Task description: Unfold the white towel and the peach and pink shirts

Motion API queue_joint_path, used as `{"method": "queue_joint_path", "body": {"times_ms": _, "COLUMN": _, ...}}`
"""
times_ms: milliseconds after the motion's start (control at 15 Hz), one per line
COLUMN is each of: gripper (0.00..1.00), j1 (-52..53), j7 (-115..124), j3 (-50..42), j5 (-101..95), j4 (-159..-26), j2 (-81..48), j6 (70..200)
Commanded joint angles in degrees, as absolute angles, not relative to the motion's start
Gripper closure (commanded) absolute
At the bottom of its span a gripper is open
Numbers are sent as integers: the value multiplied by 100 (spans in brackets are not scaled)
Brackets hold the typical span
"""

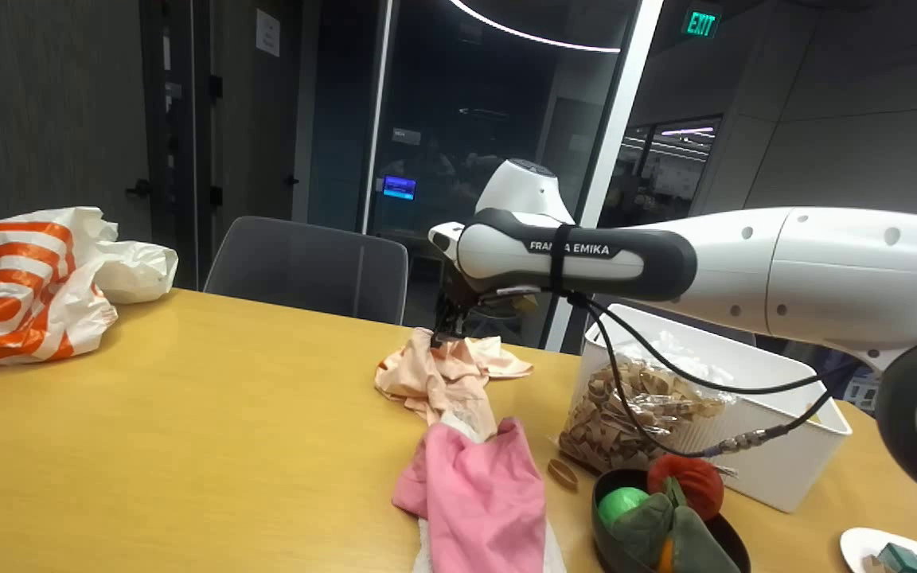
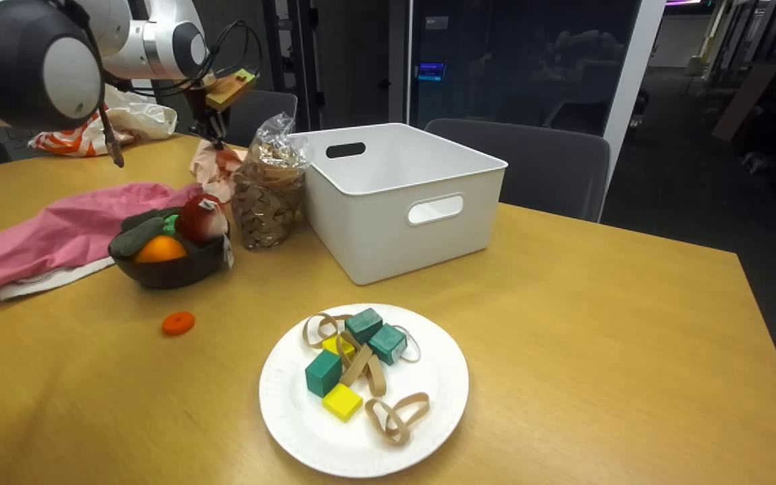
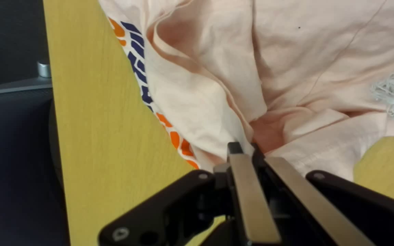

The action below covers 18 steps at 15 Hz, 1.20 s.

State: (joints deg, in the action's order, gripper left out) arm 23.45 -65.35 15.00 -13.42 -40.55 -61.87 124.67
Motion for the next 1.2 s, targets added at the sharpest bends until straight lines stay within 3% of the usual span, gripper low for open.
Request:
{"method": "queue_joint_path", "body": {"times_ms": 0, "gripper": 91, "j1": 2146, "j7": -6310, "j3": 1662, "j5": -1076, "j4": -4288, "j2": -5702, "j6": 12327}}
{"method": "queue_joint_path", "body": {"times_ms": 533, "gripper": 91, "j1": 1624, "j7": -5741, "j3": 1918, "j5": -447, "j4": -5105, "j2": -4406, "j6": 11575}}
{"method": "queue_joint_path", "body": {"times_ms": 1133, "gripper": 91, "j1": 846, "j7": -5579, "j3": 2110, "j5": 608, "j4": -7343, "j2": -2303, "j6": 11338}}
